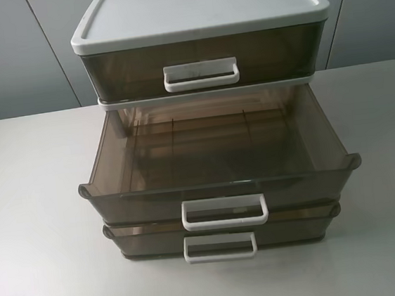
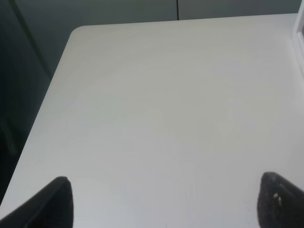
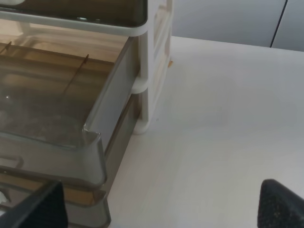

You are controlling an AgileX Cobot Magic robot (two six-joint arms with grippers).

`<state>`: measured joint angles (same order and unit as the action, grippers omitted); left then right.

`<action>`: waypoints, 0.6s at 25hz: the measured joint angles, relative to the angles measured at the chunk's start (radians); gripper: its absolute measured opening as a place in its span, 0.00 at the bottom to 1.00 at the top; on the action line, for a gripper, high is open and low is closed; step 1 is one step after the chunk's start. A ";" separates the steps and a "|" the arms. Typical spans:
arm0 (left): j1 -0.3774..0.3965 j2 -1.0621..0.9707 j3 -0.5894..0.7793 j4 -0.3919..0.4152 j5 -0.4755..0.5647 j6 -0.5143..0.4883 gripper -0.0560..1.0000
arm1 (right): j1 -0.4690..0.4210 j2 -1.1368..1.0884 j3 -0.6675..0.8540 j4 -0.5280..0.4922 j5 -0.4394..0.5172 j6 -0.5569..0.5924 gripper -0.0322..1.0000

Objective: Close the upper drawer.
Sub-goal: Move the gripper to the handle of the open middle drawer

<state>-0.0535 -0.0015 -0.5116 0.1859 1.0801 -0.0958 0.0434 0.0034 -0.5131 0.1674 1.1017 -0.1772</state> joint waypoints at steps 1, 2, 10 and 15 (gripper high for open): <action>0.000 0.000 0.000 0.000 0.000 0.000 0.76 | 0.000 0.000 0.000 0.000 0.000 0.000 0.62; 0.000 0.000 0.000 0.000 0.000 0.000 0.76 | 0.000 0.000 0.000 0.000 0.000 0.000 0.62; 0.000 0.000 0.000 0.000 0.000 0.000 0.76 | 0.000 0.000 0.000 -0.008 0.000 0.000 0.62; 0.000 0.000 0.000 0.000 0.000 0.000 0.76 | 0.000 0.025 -0.054 -0.077 0.005 0.028 0.59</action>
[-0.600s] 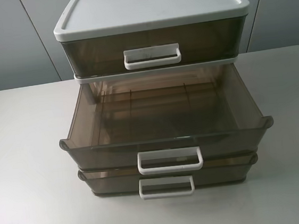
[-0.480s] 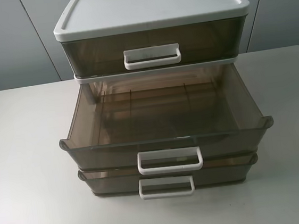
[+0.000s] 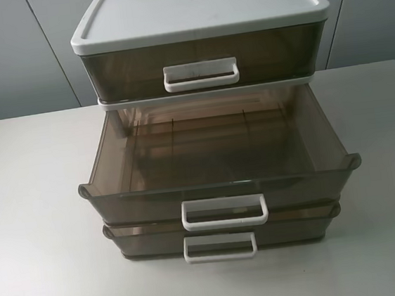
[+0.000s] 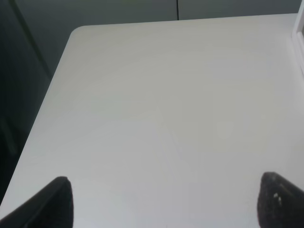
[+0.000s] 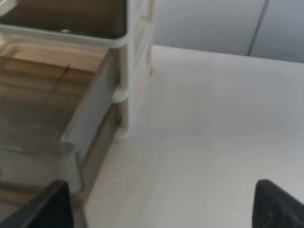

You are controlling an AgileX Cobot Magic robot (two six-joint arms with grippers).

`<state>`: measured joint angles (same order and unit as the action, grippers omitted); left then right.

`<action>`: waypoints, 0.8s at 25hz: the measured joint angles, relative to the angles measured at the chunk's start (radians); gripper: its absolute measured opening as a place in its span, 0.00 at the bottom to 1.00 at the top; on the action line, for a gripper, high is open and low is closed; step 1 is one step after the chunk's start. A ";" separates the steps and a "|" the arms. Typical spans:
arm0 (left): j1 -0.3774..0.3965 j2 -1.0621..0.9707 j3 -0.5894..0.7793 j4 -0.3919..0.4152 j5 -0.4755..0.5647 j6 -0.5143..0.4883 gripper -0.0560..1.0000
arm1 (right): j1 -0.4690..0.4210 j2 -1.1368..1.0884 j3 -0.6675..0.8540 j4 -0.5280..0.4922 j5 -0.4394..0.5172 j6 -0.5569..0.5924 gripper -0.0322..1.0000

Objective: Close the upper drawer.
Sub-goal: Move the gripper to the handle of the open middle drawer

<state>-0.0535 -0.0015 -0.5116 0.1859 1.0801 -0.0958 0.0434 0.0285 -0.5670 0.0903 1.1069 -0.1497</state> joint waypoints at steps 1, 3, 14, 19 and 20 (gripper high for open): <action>0.000 0.000 0.000 0.000 0.000 0.000 0.76 | 0.000 0.029 -0.015 -0.027 0.002 0.007 0.58; 0.000 0.000 0.000 0.000 0.000 0.000 0.76 | 0.010 0.098 -0.036 -0.071 0.002 0.017 0.57; 0.000 0.000 0.000 0.000 0.000 0.000 0.76 | 0.285 0.547 -0.139 -0.029 -0.174 -0.068 0.57; 0.000 0.000 0.000 0.000 0.000 0.000 0.76 | 0.461 0.685 -0.211 0.010 -0.206 -0.173 0.57; 0.000 0.000 0.000 0.000 0.000 0.000 0.76 | 0.496 0.709 -0.223 0.027 -0.210 -0.201 0.57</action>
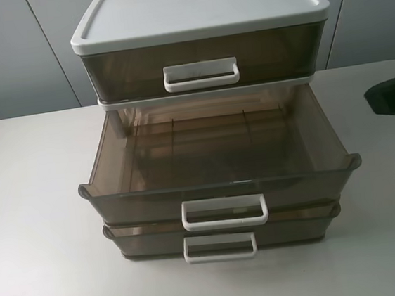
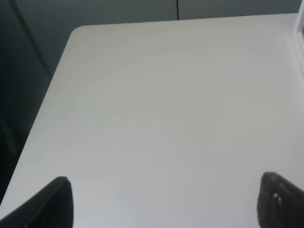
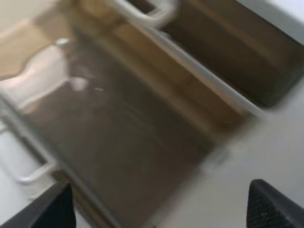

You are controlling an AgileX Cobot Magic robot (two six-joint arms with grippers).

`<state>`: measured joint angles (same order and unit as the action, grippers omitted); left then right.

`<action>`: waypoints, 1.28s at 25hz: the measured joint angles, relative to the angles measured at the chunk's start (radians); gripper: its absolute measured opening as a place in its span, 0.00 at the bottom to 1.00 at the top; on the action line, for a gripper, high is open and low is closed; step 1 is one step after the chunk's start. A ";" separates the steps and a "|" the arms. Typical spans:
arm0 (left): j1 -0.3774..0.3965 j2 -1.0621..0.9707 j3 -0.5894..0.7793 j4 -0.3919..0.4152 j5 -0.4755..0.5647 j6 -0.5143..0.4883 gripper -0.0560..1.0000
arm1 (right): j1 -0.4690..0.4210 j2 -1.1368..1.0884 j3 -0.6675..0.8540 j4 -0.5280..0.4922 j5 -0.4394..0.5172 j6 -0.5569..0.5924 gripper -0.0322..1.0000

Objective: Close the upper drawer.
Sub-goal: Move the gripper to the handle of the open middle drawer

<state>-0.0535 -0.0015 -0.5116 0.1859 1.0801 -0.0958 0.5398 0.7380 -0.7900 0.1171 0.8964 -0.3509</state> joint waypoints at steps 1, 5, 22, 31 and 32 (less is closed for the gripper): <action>0.000 0.000 0.000 0.000 0.000 0.000 0.76 | 0.032 0.021 -0.009 0.021 -0.002 -0.024 0.57; 0.000 0.000 0.000 0.000 0.000 0.000 0.76 | 0.128 0.114 -0.044 0.152 -0.010 -0.143 0.57; 0.000 0.000 0.000 0.000 0.000 0.000 0.76 | 0.437 0.436 -0.061 0.336 -0.028 -0.284 0.57; 0.000 0.000 0.000 0.000 0.000 0.000 0.76 | 0.465 0.578 -0.061 0.318 -0.052 -0.286 0.57; 0.000 0.000 0.000 0.000 0.000 0.000 0.76 | 0.465 0.596 -0.061 0.314 -0.054 -0.286 0.57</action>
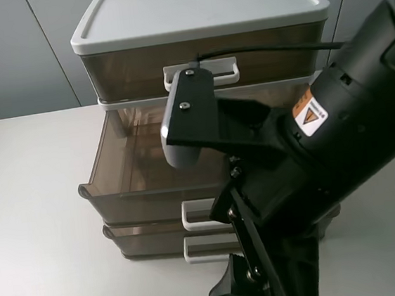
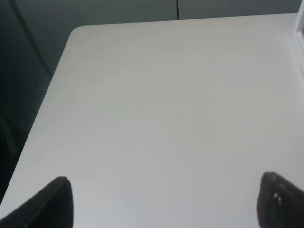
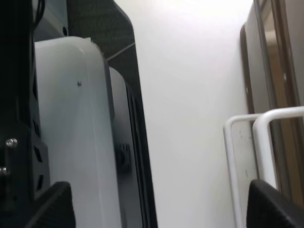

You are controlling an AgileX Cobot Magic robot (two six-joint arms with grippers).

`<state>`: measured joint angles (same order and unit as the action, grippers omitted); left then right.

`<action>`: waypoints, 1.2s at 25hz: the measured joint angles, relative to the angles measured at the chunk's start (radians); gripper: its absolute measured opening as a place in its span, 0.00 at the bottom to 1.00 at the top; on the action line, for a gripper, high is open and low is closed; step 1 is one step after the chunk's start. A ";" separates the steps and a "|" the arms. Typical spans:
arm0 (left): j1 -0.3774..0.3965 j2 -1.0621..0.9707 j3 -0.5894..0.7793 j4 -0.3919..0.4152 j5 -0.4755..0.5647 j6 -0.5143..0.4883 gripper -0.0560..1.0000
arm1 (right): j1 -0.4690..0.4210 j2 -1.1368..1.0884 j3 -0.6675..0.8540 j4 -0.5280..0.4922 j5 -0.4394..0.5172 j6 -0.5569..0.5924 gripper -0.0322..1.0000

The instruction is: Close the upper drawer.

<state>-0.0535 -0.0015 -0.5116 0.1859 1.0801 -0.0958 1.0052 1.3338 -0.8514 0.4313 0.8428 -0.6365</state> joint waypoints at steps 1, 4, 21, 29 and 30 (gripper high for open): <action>0.000 0.000 0.000 0.000 0.000 0.000 0.76 | 0.000 0.014 0.000 -0.002 0.000 0.000 0.57; 0.000 0.000 0.000 0.000 0.000 0.000 0.76 | 0.000 0.057 0.000 -0.002 -0.002 0.000 0.57; 0.000 0.000 0.000 -0.002 0.000 0.000 0.76 | 0.010 0.151 0.000 -0.103 -0.029 0.060 0.56; 0.000 0.000 0.000 -0.002 0.000 0.000 0.76 | 0.018 0.151 0.000 -0.214 -0.076 0.158 0.56; 0.000 0.000 0.000 -0.002 0.000 0.000 0.76 | 0.016 0.151 0.000 -0.247 -0.096 0.171 0.56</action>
<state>-0.0535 -0.0015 -0.5116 0.1843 1.0801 -0.0958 1.0217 1.4852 -0.8514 0.1840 0.7466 -0.4651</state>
